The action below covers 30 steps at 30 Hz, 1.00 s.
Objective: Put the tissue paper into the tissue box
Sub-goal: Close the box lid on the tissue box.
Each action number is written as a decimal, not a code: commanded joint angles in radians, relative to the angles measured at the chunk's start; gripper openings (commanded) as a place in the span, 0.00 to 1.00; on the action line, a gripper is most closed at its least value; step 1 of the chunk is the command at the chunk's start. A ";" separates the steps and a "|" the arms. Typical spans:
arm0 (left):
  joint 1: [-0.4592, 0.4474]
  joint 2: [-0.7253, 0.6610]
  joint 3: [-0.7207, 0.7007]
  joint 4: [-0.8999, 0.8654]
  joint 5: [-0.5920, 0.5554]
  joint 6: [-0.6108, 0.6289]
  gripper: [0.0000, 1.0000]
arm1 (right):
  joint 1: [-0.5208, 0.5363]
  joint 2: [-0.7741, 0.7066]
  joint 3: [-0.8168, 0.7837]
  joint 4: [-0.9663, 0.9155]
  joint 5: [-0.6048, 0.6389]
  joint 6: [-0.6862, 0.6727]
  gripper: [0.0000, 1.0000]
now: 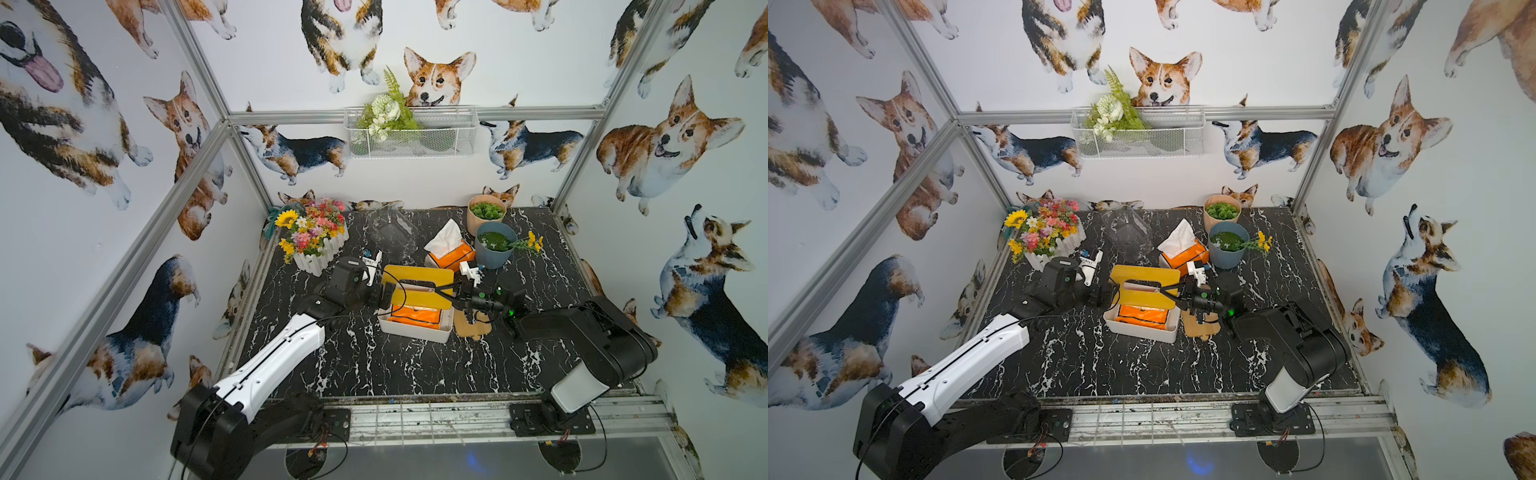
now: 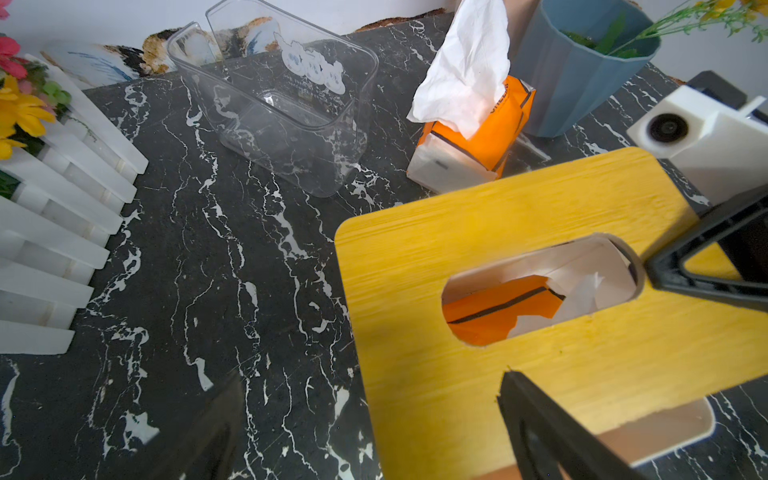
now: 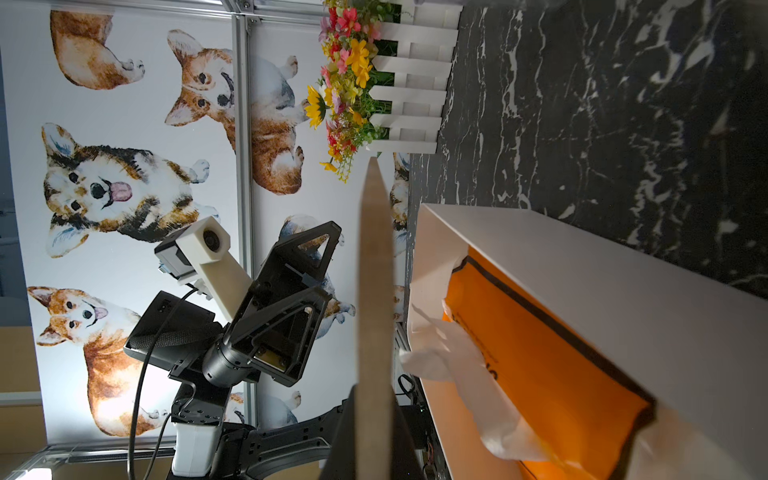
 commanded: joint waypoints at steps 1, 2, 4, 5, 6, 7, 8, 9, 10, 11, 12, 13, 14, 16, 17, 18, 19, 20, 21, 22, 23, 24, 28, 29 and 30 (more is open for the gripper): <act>0.002 0.004 0.003 0.005 0.012 0.009 1.00 | -0.009 -0.006 -0.017 0.032 -0.044 -0.006 0.00; 0.002 0.004 0.003 0.004 0.013 0.009 1.00 | -0.009 -0.006 -0.023 0.033 -0.049 -0.009 0.00; 0.002 0.004 0.003 0.004 0.015 0.008 1.00 | -0.010 -0.006 -0.040 0.034 -0.063 -0.011 0.00; 0.002 0.004 0.003 0.004 0.015 0.008 1.00 | -0.008 -0.004 -0.051 0.039 -0.065 -0.010 0.00; 0.003 0.004 0.003 0.004 0.016 0.007 1.00 | -0.009 -0.003 -0.063 0.045 -0.065 -0.011 0.00; 0.004 0.004 0.003 0.004 0.016 0.008 1.00 | -0.010 -0.001 -0.072 0.050 -0.064 -0.009 0.00; 0.003 0.006 0.003 0.004 0.016 0.008 1.00 | -0.009 0.000 -0.080 0.057 -0.063 -0.007 0.00; 0.003 0.007 0.003 0.004 0.018 0.008 1.00 | -0.009 0.001 -0.087 0.066 -0.063 -0.002 0.00; 0.003 0.007 0.005 0.004 0.018 0.008 1.00 | -0.008 0.002 -0.093 0.076 -0.061 0.000 0.00; 0.003 0.008 0.004 0.004 0.018 0.008 1.00 | -0.009 0.003 -0.099 0.085 -0.060 0.005 0.00; 0.003 0.009 0.003 0.004 0.018 0.008 1.00 | -0.008 0.004 -0.104 0.092 -0.058 0.009 0.00; 0.003 0.009 0.003 0.001 0.021 0.008 1.00 | -0.007 0.002 -0.107 0.096 -0.057 0.011 0.00; 0.004 0.010 0.003 0.002 0.021 0.006 1.00 | -0.005 0.001 -0.112 0.102 -0.055 0.013 0.00; 0.003 0.014 0.003 0.001 0.021 0.004 1.00 | 0.001 -0.003 -0.117 0.105 -0.051 0.013 0.00; 0.003 0.018 0.003 0.002 0.020 0.003 1.00 | 0.004 -0.004 -0.118 0.106 -0.048 0.011 0.00; 0.003 0.021 0.005 0.001 0.019 0.001 1.00 | 0.011 -0.006 -0.120 0.105 -0.043 0.008 0.00; 0.005 0.028 0.007 -0.001 0.018 -0.002 1.00 | 0.015 -0.006 -0.120 0.104 -0.039 0.004 0.00; 0.005 0.033 0.009 -0.003 0.018 -0.006 1.00 | 0.019 -0.005 -0.121 0.104 -0.034 0.004 0.00; 0.006 0.038 0.011 -0.006 0.018 -0.009 1.00 | 0.026 -0.003 -0.122 0.106 -0.030 0.004 0.00; 0.008 0.045 0.013 -0.007 0.019 -0.015 1.00 | 0.033 -0.001 -0.122 0.112 -0.024 0.008 0.00; 0.009 0.051 0.014 -0.008 0.025 -0.018 1.00 | 0.037 0.002 -0.122 0.118 -0.019 0.010 0.00; 0.010 0.058 0.017 -0.009 0.034 -0.021 1.00 | 0.043 0.006 -0.122 0.127 -0.014 0.014 0.00; 0.013 0.086 0.028 -0.016 0.064 -0.040 1.00 | 0.054 0.018 -0.127 0.168 0.006 0.032 0.00; 0.015 0.091 0.030 -0.019 0.066 -0.048 1.00 | 0.053 0.019 -0.130 0.177 0.013 0.034 0.00; 0.017 0.097 0.033 -0.021 0.067 -0.057 1.00 | 0.054 0.018 -0.132 0.182 0.019 0.034 0.00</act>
